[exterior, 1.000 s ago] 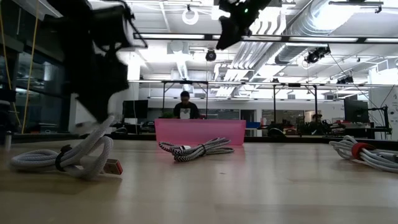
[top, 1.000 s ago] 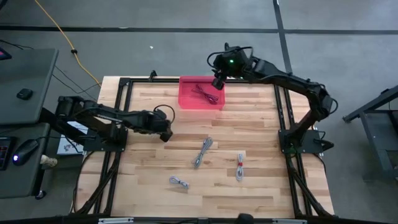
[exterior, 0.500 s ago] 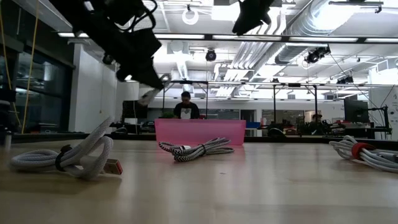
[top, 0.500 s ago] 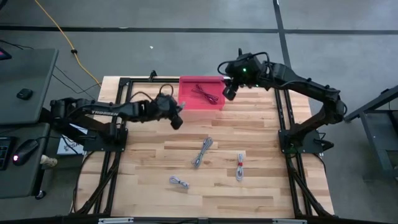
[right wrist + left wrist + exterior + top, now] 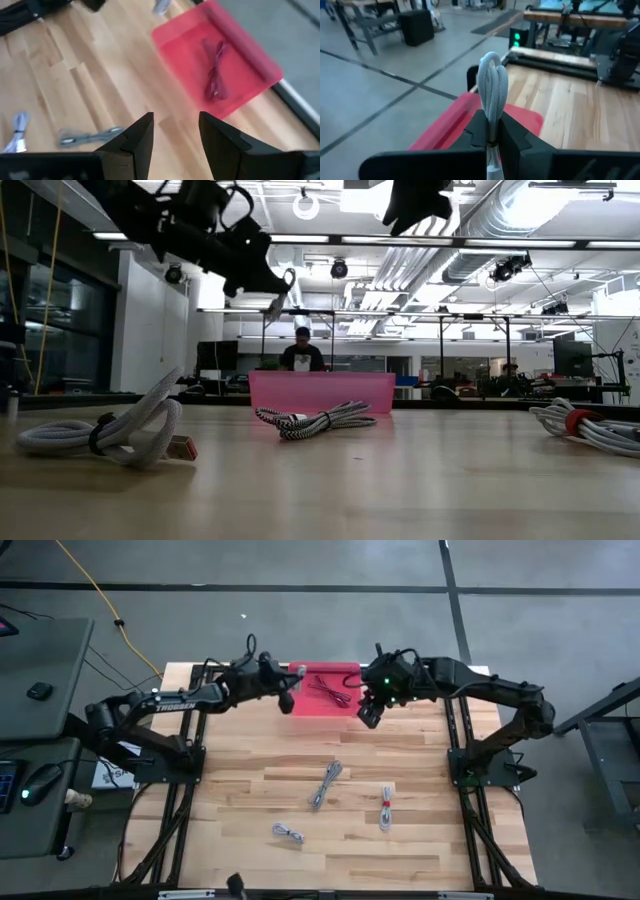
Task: Pick and place USB-C Cables
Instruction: Put the top left white charger into the pink bin, then put the right white charger cable into the pink bin
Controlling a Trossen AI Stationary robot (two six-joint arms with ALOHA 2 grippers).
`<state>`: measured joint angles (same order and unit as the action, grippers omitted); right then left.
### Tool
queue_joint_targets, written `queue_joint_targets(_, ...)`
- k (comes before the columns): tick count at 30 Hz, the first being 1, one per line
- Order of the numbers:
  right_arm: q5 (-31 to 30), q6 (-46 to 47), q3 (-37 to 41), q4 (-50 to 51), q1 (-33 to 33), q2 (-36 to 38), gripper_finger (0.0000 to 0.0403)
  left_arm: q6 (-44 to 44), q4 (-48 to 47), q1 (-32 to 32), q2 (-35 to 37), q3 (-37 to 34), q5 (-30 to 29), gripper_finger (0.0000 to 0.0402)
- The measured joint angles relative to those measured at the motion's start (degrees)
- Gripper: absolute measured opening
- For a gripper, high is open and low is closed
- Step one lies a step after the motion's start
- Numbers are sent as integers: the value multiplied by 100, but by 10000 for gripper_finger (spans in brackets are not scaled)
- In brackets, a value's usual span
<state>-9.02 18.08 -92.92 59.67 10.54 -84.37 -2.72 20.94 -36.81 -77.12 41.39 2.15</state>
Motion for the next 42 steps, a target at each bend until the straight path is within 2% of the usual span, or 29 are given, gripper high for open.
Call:
queue_joint_targets(5,-142,763,0,289,-389,-86,149,-216,-98,-193,-550,390,300,0)
queue_joint_targets(16,-362,2324,4,1340,-1058,-275,149,-791,-541,-223,-1686,1093,276,2)
queue_joint_targets(22,-370,2654,4,1656,-1419,-531,149,-1265,-608,-222,-2111,1293,322,41)
queue_joint_targets(28,-347,3066,4,1959,-1731,-906,150,-1212,-616,-217,-2119,1355,322,100)
queue_joint_targets(31,-262,3250,4,2158,-1917,-1107,150,-1020,-618,-217,-2041,1355,317,117)
queue_joint_targets(39,-318,3627,7,2382,-2455,-1533,150,-1141,-749,-120,-1856,1350,300,124)
queue_joint_targets(42,-433,3961,370,2350,-2609,-1492,150,-1141,-747,-37,-1817,1350,300,124)
